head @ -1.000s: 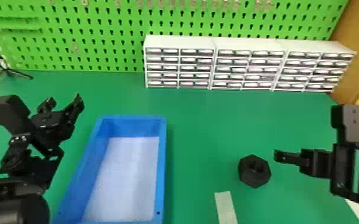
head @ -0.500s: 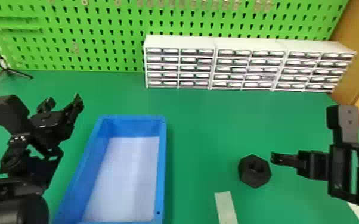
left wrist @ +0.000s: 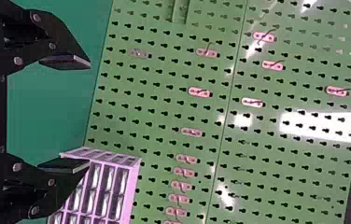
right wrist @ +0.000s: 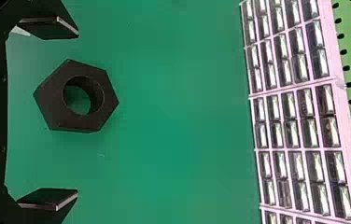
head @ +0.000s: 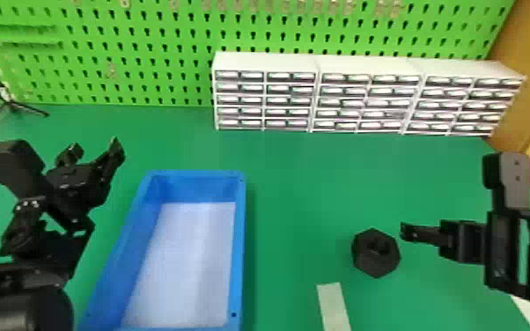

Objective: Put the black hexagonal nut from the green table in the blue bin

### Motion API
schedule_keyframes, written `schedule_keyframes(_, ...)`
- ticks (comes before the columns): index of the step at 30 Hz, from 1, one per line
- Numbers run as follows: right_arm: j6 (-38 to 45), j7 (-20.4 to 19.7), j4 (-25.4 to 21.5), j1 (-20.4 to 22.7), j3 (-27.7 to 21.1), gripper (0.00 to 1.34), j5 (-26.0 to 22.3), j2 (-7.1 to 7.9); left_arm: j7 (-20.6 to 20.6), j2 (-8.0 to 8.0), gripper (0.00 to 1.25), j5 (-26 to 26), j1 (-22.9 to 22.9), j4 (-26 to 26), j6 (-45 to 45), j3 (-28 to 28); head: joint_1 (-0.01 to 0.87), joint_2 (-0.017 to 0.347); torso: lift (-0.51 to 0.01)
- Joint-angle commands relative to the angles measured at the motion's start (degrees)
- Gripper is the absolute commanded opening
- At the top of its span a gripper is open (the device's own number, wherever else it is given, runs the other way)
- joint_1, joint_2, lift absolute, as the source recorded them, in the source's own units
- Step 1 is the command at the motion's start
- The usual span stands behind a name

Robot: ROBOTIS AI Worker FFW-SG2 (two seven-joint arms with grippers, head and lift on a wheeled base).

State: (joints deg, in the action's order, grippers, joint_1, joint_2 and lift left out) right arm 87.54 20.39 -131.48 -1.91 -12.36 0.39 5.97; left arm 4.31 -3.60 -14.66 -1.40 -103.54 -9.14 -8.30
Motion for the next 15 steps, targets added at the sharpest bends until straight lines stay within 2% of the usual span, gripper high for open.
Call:
schedule_keyframes(1,0.0,0.0,0.0,-0.03,0.14,1.23,-0.04,0.0,0.0,0.0,0.75,-0.02,0.0,0.0,0.0,-0.05,0.692,0.008,-0.097)
schedule_keyframes(15,0.26,0.0,0.0,-0.03,0.14,1.23,-0.04,0.0,0.0,0.0,0.75,-0.54,0.0,0.0,0.0,-0.14,0.692,0.008,-0.097)
